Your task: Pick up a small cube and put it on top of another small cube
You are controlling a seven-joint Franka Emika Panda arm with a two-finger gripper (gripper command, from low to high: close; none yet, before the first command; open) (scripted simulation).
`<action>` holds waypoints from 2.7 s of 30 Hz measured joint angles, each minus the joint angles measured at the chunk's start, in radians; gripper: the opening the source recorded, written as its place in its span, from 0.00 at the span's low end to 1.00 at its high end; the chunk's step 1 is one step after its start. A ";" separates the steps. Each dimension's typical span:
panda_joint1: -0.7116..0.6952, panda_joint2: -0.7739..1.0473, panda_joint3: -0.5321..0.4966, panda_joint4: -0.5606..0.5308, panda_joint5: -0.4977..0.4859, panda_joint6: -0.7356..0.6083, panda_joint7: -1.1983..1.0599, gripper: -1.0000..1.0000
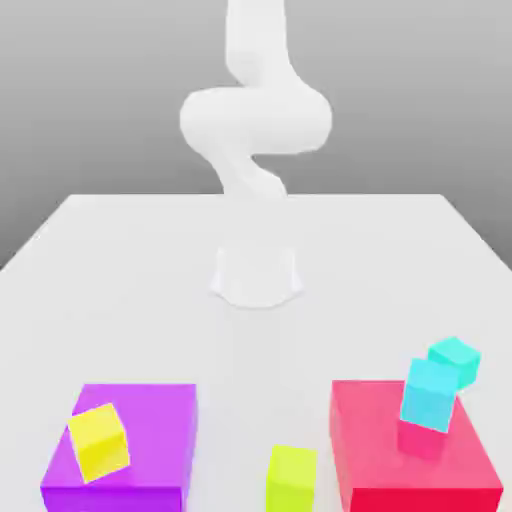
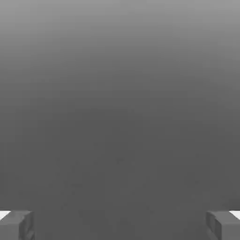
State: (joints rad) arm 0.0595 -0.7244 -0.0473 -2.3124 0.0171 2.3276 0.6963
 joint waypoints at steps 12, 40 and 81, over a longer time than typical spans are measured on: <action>0.228 0.368 -0.184 -0.059 0.134 0.131 -0.538 0.50; 0.255 1.148 -0.133 -0.134 0.245 0.528 -1.394 0.00; 0.725 0.649 0.118 -0.387 0.004 0.285 -1.576 0.00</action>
State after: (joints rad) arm 0.7844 -0.0753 0.0707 -2.6997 0.0212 2.6124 -0.8797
